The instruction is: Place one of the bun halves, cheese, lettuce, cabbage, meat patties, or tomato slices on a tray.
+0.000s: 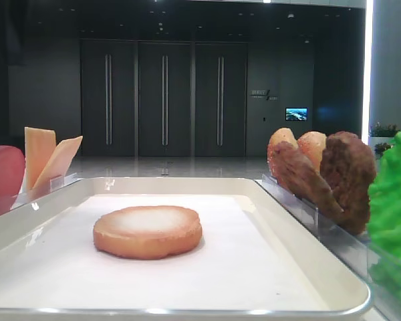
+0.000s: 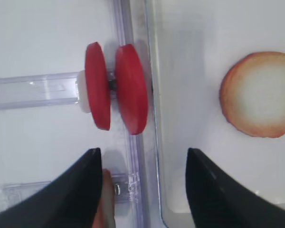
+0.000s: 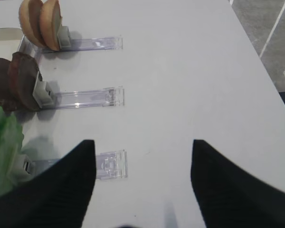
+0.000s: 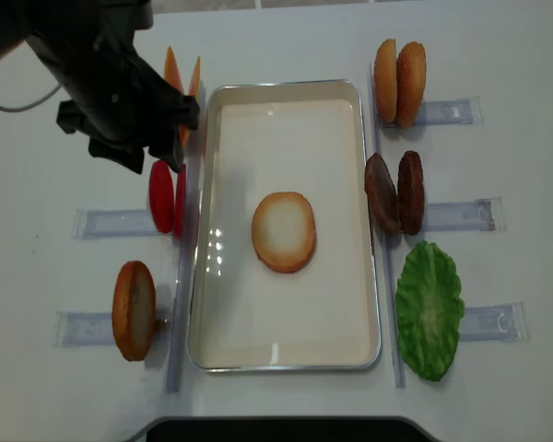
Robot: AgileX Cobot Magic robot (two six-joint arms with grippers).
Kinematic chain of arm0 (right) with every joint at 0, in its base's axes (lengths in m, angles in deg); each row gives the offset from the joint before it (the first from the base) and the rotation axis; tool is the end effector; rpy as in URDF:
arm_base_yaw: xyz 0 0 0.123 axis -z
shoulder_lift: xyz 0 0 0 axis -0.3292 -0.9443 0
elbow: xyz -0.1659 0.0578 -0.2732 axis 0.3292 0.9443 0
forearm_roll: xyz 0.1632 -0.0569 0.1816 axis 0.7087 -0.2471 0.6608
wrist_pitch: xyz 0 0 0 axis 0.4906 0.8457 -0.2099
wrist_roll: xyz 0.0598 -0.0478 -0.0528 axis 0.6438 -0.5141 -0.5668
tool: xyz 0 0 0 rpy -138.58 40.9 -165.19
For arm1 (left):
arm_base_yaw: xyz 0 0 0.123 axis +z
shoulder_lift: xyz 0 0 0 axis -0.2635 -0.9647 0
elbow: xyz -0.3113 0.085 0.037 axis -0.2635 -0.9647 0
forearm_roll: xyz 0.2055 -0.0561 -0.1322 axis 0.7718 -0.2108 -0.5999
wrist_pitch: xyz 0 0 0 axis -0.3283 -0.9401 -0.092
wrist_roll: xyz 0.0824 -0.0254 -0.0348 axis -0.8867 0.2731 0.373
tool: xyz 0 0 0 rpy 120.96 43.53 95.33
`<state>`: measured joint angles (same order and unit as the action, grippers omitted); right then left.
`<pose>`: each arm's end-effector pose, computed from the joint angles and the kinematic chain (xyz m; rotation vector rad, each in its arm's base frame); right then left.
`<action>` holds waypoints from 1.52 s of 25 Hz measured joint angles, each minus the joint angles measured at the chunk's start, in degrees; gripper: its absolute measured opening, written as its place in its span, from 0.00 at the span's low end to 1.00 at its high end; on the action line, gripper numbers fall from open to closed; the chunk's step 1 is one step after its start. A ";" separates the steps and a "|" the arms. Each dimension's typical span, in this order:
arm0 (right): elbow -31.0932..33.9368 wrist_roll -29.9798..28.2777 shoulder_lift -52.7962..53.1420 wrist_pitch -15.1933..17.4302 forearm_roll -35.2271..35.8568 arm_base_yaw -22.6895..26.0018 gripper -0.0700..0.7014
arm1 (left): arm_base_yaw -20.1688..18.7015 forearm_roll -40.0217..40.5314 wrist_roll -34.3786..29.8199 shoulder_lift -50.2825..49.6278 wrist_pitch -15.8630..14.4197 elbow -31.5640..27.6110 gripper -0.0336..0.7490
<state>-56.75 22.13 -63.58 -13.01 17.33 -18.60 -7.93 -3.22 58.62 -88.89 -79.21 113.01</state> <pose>-0.0495 0.0021 0.2714 0.0007 2.1014 0.0114 0.2778 -0.1138 0.3223 0.0531 2.9083 -0.0536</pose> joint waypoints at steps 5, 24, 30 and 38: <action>0.00 0.00 0.00 0.00 0.00 0.00 0.63 | 11.19 -0.36 -8.86 0.00 -2.74 0.07 0.59; 0.00 0.00 0.00 0.00 0.00 0.00 0.63 | 24.35 3.02 -16.83 44.78 0.76 -40.09 0.56; 0.00 0.00 0.00 0.00 0.00 0.00 0.63 | 24.35 0.05 -20.13 65.44 0.98 -43.67 0.55; 0.00 0.00 0.00 0.00 0.00 0.00 0.63 | 24.35 -0.26 -22.23 83.39 0.81 -43.84 0.56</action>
<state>-56.75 22.13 -63.58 -13.01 17.33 -18.60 16.42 -3.47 36.38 -5.50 -78.40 69.17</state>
